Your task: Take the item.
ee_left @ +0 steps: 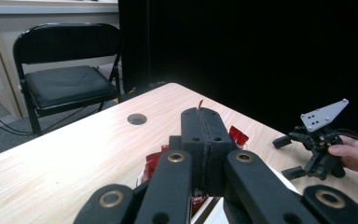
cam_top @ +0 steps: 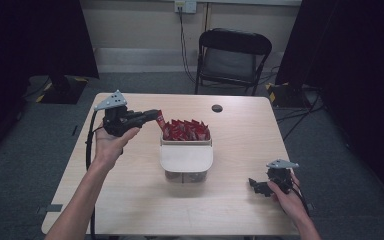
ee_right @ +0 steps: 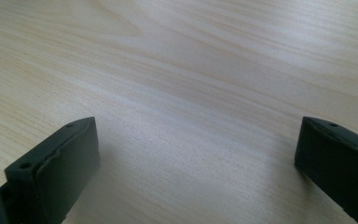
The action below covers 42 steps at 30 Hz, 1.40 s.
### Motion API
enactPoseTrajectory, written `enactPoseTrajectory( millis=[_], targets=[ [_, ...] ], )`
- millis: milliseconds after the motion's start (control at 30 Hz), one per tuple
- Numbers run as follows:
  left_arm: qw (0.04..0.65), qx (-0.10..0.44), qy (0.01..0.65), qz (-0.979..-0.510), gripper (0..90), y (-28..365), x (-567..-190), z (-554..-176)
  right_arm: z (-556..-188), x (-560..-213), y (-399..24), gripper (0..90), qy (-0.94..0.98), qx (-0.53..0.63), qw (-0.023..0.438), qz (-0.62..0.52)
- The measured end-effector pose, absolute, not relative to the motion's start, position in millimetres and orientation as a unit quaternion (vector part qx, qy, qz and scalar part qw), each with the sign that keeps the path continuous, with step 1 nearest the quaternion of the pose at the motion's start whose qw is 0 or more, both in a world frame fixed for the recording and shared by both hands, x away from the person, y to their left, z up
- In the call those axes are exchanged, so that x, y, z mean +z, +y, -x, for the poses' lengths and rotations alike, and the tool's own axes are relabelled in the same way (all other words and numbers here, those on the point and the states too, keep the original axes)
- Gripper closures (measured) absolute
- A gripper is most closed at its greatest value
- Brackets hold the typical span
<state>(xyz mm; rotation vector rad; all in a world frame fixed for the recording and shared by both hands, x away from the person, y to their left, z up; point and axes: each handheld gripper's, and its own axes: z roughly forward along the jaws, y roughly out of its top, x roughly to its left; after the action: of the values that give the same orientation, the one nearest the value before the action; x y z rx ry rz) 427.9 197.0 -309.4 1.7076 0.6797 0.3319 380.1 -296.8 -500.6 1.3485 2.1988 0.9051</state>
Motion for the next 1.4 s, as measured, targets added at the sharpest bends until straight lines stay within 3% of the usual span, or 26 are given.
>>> enactPoseTrajectory(
  millis=[1400],
  targets=[
    [0.599,0.179,0.312,-0.715,90.0,245,-284,-422,-380,-501,-297,0.0,0.788,0.324,0.203,-0.483]
  ],
)
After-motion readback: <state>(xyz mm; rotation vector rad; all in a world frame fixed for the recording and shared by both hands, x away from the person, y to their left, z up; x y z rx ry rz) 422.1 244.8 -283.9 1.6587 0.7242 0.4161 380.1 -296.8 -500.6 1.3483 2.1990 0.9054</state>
